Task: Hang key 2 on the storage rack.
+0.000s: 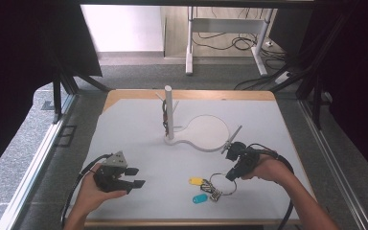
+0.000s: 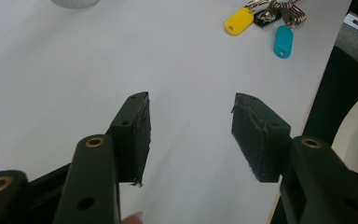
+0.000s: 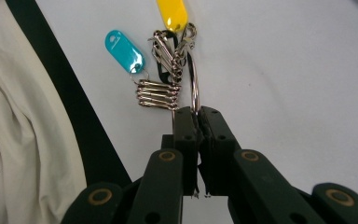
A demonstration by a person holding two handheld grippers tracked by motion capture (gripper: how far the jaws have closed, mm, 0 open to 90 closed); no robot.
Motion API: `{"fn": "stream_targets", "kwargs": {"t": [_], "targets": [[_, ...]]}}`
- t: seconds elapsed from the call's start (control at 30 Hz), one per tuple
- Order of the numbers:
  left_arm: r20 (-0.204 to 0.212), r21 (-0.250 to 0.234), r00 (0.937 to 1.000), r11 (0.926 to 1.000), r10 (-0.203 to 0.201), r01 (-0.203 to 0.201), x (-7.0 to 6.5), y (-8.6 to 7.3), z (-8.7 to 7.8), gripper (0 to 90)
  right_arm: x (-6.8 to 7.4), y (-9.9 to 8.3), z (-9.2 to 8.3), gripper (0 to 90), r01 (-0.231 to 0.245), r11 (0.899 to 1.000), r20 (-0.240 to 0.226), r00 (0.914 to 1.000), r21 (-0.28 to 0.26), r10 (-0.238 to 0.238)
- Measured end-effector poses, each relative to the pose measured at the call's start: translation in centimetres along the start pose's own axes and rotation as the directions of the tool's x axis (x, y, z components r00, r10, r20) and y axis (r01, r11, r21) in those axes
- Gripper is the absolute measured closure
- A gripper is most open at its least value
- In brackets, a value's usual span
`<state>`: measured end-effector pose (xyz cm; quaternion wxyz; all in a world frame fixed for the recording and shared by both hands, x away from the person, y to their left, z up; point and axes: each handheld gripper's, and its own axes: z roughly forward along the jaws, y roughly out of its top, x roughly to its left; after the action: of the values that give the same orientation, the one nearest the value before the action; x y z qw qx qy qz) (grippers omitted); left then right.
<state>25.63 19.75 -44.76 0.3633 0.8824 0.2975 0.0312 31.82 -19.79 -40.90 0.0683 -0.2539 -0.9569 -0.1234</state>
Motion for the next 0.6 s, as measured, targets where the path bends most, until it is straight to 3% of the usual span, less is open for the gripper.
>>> {"fn": "stream_targets", "kwargs": {"t": [0.27, 0.6], "targets": [[-0.002, -0.005, 1.0, 1.0, 0.0, 0.0, 0.0, 0.0, -0.2, 47.7, 0.3, 0.4, 0.1, 87.7, -0.006, 1.0, 0.003, 1.0, 0.027, 0.006], [-0.001, -0.006, 1.0, 1.0, -0.002, 0.002, 0.0, 0.0, -0.3, 47.8, 0.4, 1.9, -2.7, 87.9, -0.017, 1.0, 0.013, 0.9998, 0.024, 0.016]]}}
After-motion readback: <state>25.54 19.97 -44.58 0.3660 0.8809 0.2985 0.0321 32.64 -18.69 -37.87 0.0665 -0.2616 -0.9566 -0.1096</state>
